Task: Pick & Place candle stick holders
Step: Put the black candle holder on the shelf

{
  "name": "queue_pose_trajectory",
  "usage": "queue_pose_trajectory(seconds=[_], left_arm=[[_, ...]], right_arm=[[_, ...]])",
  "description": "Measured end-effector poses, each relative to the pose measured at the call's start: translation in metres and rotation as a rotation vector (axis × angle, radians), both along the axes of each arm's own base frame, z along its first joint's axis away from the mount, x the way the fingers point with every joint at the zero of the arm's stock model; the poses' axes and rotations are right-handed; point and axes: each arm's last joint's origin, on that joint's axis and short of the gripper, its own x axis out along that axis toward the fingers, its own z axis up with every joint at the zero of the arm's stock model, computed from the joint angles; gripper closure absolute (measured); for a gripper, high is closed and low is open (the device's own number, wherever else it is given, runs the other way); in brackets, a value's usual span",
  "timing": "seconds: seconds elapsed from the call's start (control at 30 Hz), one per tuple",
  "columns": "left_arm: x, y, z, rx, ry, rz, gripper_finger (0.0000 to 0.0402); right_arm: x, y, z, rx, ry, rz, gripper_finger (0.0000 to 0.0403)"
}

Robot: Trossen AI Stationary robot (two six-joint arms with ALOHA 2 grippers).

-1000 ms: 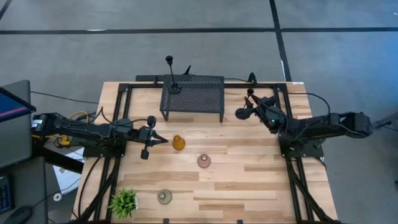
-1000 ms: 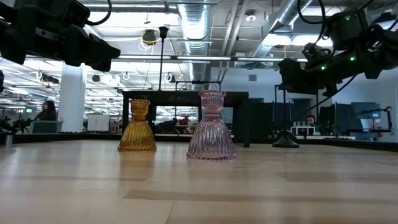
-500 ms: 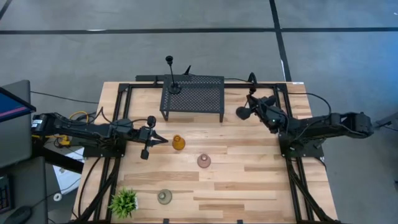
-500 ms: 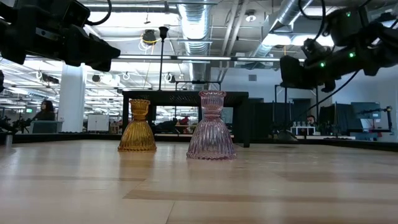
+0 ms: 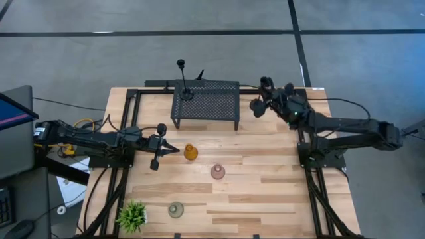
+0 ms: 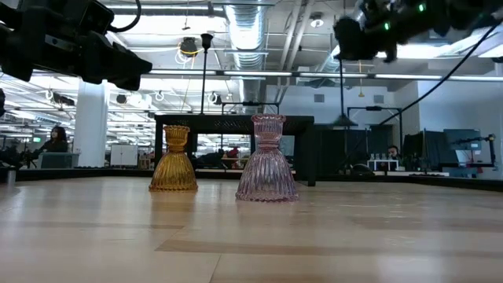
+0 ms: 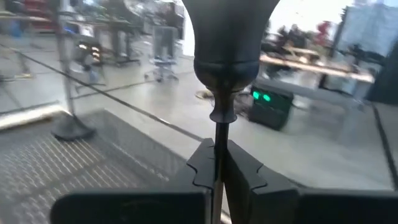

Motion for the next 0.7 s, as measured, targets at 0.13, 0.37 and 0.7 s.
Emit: queue_pose_trajectory(seconds=[0.13, 0.37, 0.7], left_arm=[[0.000, 0.000, 0.000, 0.000, 0.000, 0.000, 0.0396], [0.000, 0.000, 0.000, -0.003, 0.000, 0.000, 0.0394], [0.000, 0.000, 0.000, -0.004, 0.000, 0.000, 0.0393]], right_arm=[[0.007, -0.007, 0.027, -0.025, -0.047, 0.122, 0.0399], [0.027, -0.030, 0.038, 0.006, -0.069, 0.265, 0.0399], [0.072, -0.060, 0.027, 0.040, -0.049, 0.347, 0.0399]])
